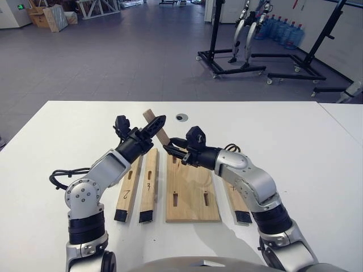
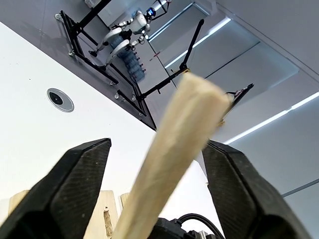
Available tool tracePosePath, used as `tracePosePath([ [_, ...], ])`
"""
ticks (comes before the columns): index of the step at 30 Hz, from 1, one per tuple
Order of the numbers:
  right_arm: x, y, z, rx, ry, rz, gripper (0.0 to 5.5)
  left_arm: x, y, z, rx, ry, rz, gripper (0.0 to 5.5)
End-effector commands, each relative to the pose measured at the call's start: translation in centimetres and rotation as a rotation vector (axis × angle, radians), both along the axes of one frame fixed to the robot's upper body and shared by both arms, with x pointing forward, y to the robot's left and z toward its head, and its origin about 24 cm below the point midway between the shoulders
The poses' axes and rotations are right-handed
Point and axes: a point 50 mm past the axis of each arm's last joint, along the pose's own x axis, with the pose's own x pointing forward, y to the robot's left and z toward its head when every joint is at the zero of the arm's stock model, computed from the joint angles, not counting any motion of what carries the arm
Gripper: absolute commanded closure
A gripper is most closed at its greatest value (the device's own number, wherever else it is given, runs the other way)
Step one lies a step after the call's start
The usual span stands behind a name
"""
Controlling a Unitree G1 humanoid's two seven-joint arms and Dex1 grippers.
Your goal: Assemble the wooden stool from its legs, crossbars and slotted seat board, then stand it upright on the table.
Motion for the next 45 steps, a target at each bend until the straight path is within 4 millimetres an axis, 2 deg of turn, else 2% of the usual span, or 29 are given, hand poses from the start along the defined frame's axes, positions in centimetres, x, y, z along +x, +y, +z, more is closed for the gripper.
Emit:
tracePosePath([
  [1, 0.0, 0.1, -0.3, -0.019, 0.009, 0.001, 4.2, 0.1, -0.3, 0.6, 0.036, -0.029, 0.003, 2.71],
  [16, 0.2, 0.4, 0.5, 0.018, 0.007, -0.002, 4.2, -0.6, -0.4, -0.3, 0.151, -0.037, -0.012, 4.95],
  [19, -0.1, 0.6, 0.5, 0.007, 0.001, 0.012, 4.2, -0.5, -0.2, -0.2, 0.146, -0.041, 0.0, 5.1],
  [27, -0.2, 0.5, 0.7, -0.026, -0.024, 0.015, 4.2, -0.5, 0.1, -0.5, 0.121, -0.02, 0.028, 5.11],
  [28, -0.2, 0.6, 0.6, -0.03, -0.016, 0.015, 3.83, -0.5, 0.2, -0.5, 0.118, -0.017, 0.035, 5.11],
  [35, -0.7, 0.4, 0.3, -0.024, 0.052, 0.034, 2.72, -0.3, 0.9, -0.5, 0.118, -0.003, 0.076, 5.11],
  [38, -0.4, -0.7, 0.4, -0.05, 0.057, 0.003, 2.16, -0.2, 1.6, -0.4, 0.14, -0.008, 0.101, 5.11],
  [40, 0.3, -2.8, 1.5, -0.016, 0.069, -0.042, 1.85, -0.8, 3.2, -0.2, 0.224, -0.021, 0.155, 5.11],
  [42, 0.8, -5.1, 2.5, 0.007, 0.072, -0.077, 1.5, -2.1, 5.3, 0.3, 0.384, -0.049, 0.24, 5.11],
  [45, 1.0, -8.3, 2.6, 0.022, 0.095, -0.187, 1.04, -4.2, 7.4, 0.3, 0.719, -0.087, 0.31, 5.11],
])
